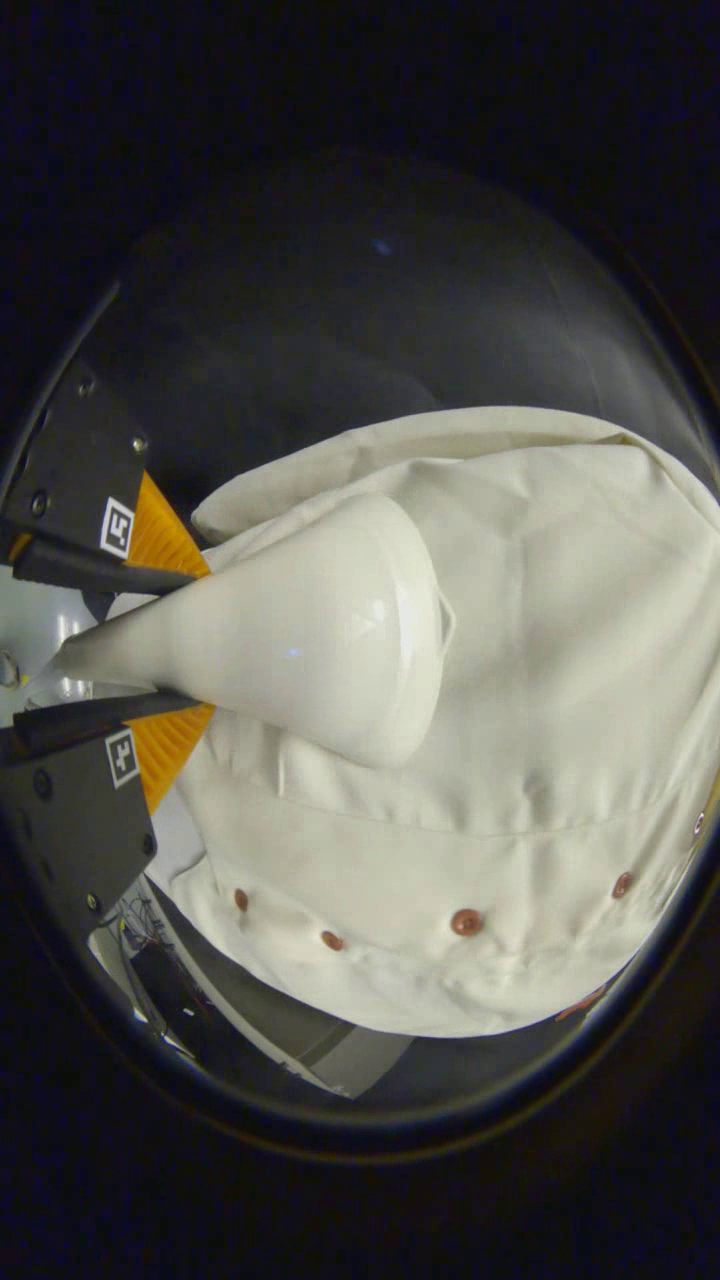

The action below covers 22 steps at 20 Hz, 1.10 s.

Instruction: Iron the clothes twice with a garment steamer, once on the left side and once on the right side.

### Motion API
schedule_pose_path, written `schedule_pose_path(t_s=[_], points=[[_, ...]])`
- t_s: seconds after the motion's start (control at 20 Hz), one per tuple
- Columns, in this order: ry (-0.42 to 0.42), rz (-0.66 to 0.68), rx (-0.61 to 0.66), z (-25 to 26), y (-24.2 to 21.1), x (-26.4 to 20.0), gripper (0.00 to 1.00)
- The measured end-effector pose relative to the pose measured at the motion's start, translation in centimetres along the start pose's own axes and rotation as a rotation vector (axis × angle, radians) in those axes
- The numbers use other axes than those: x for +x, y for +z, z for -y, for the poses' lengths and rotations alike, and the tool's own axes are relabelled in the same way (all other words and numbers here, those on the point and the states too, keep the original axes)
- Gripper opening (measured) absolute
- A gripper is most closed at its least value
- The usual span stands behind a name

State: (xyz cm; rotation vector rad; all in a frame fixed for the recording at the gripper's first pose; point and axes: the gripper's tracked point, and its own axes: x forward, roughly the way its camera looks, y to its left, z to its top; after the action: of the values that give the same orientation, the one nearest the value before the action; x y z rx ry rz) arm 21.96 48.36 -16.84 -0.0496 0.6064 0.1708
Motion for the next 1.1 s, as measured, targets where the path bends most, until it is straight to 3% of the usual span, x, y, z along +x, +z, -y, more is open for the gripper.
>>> schedule_pose_path(t_s=[0.5,0.75,1.1], points=[[-0.017,-0.154,0.004,0.0,-7.2,3.1,0.48],[0.047,-0.166,-0.011,-0.2,-7.5,2.4,0.48],[0.130,-0.003,-0.045,0.5,-3.3,-0.7,0.48]])
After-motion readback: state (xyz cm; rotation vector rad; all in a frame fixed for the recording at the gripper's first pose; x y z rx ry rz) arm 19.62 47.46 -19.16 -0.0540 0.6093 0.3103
